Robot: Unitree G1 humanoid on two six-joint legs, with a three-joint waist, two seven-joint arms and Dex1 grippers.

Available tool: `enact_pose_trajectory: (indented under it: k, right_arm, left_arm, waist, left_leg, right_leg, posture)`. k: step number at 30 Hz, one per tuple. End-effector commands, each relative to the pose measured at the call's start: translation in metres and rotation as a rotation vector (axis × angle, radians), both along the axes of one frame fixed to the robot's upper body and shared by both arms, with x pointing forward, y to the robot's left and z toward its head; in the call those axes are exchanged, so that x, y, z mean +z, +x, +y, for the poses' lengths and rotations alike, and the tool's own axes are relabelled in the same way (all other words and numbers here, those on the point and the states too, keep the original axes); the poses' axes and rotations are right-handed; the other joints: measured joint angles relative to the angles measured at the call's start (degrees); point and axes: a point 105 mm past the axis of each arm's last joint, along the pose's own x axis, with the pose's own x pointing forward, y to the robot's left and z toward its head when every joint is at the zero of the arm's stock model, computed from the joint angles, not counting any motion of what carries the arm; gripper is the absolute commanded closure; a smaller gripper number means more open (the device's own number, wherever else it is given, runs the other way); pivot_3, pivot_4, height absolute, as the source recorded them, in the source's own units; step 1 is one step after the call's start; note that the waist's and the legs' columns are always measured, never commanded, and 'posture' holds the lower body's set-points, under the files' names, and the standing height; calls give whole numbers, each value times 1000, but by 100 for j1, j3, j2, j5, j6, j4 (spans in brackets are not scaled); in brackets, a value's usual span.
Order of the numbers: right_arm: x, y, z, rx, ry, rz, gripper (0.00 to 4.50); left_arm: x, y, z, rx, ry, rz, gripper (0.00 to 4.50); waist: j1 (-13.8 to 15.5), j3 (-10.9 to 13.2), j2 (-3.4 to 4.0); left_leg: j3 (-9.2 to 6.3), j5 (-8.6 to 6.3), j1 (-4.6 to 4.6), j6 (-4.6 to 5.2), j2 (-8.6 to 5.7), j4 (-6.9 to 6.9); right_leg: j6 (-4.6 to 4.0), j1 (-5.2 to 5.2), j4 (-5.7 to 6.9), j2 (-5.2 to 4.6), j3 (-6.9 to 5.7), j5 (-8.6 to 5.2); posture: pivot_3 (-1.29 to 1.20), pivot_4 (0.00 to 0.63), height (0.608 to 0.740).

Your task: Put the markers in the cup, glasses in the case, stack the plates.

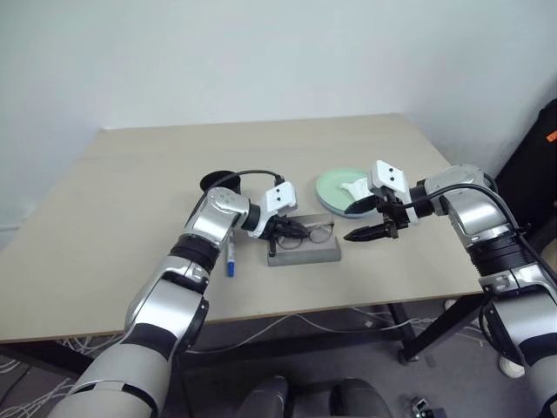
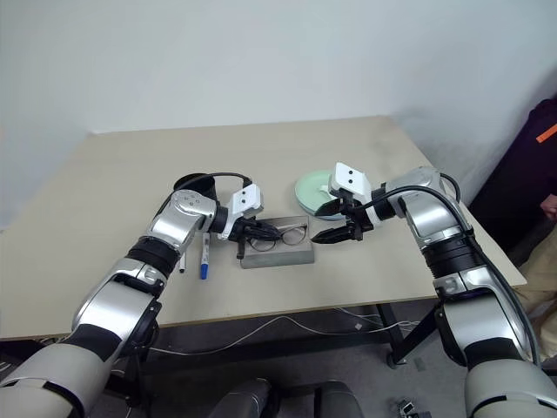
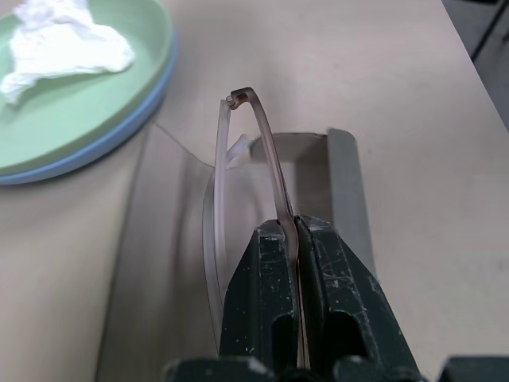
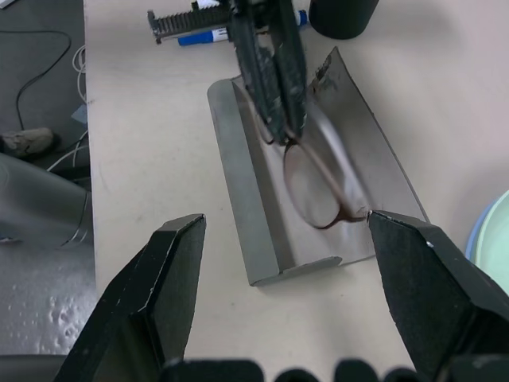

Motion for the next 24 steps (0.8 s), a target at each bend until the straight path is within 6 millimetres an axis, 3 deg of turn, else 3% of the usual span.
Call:
enact_pose_trajectory:
  k: [1,9,24]
  right_arm:
    - [19,2,5,18,22,-69,958]
    - [19,1,7,23,23,-70,958]
    - [16,1,6,20,18,-66,958]
  left_arm:
    - [4,-1,3,-23,7,-13,4488]
    - [-8,-12,7,-52,26,49,4488]
    - [7,-34,5,-92,-61,269,4488]
  waist:
    - [1,0,0]
    - [2,-1,-1]
    - [-3,-1,-1]
  left_leg:
    - [0,0,0,0,0,0]
    - [-1,1,0,1,0,2]
    - [-2,1,1,1,0,2]
  right_leg:
    - [0,-1,0,0,0,0]
    - [1,1,0,0,-1,0]
    - [1,1,0,2,0,0]
  posture:
    - [0,0,740]
    - [0,0,740]
    - [0,0,740]
